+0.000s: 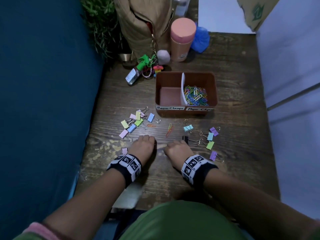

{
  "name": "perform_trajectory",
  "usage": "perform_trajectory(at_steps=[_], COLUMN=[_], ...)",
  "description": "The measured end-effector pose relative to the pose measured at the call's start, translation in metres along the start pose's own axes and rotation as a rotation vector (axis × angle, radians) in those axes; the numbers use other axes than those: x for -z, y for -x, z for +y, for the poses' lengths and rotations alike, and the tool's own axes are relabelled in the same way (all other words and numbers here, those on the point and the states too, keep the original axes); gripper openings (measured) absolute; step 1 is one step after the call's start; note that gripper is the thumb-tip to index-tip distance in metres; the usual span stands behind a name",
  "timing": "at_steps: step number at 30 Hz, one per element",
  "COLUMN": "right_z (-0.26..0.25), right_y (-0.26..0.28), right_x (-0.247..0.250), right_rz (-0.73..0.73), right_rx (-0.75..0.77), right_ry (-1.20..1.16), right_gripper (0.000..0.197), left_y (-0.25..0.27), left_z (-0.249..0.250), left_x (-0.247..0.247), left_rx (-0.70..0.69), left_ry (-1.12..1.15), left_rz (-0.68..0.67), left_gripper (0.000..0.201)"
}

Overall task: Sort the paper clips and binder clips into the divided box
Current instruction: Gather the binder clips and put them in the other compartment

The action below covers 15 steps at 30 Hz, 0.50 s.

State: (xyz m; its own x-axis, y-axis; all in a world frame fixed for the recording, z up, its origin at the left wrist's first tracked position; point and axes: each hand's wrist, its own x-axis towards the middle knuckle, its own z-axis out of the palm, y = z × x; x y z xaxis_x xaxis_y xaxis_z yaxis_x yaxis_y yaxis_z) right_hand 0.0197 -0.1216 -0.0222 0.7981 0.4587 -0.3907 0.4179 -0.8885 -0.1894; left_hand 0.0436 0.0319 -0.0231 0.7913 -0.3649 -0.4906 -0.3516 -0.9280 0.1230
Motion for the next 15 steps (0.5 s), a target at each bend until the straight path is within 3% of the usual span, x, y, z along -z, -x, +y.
perform_trajectory(at_steps=[11, 15], right_z=[0.043, 0.045], right_y=[-0.045, -0.053], right_x=[0.032, 0.035], right_rz=[0.033, -0.03], right_rx=[-0.054, -0.062], right_ry=[-0.101, -0.09], right_gripper=[0.029, 0.016], left_y=[-0.046, -0.048], left_z=[-0.018, -0.018], left_x=[0.017, 0.018], left_rx=[-0.085, -0.083], left_ry=[0.14, 0.141], left_rz=[0.087, 0.081], left_gripper=[0.019, 0.021])
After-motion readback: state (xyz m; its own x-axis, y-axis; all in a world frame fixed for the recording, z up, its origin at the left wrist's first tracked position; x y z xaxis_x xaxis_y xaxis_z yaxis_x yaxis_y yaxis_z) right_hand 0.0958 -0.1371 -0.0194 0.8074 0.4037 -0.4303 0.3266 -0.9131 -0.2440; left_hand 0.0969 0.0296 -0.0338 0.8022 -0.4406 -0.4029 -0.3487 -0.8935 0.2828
